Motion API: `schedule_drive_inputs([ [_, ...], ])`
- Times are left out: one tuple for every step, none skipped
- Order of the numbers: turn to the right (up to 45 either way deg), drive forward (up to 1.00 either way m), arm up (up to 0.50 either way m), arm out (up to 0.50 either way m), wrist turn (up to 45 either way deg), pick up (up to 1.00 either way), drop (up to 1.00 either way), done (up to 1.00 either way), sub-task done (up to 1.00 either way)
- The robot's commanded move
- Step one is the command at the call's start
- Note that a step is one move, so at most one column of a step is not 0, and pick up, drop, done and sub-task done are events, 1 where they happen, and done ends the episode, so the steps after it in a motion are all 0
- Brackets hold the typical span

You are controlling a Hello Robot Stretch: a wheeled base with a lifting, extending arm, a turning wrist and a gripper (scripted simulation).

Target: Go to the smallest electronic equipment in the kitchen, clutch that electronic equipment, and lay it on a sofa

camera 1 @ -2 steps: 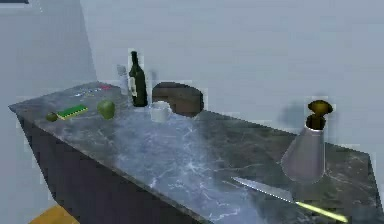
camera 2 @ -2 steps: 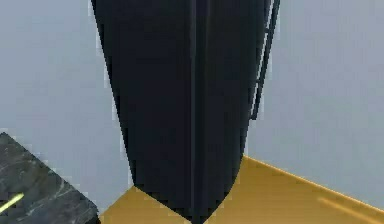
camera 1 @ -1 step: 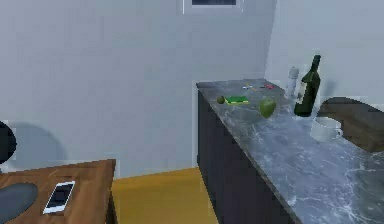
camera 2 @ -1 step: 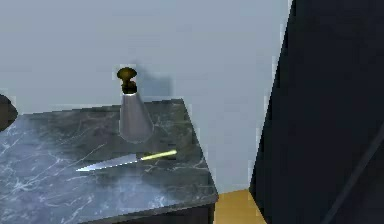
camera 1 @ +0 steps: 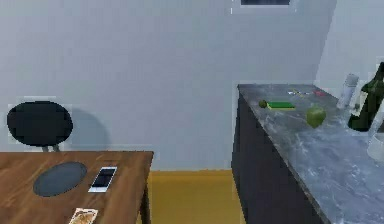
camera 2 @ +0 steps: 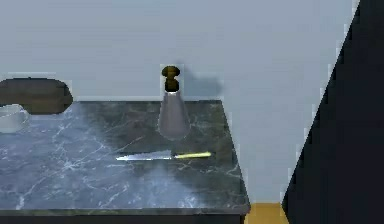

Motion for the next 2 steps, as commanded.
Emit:
schedule_drive_inputs([
  [0.0,0.65,0.00,0.00,0.0,0.00,0.00,0.00,0.00],
  [-45.0,0.00,0.00,0.00,0.0,0.00,0.00,0.00,0.00],
])
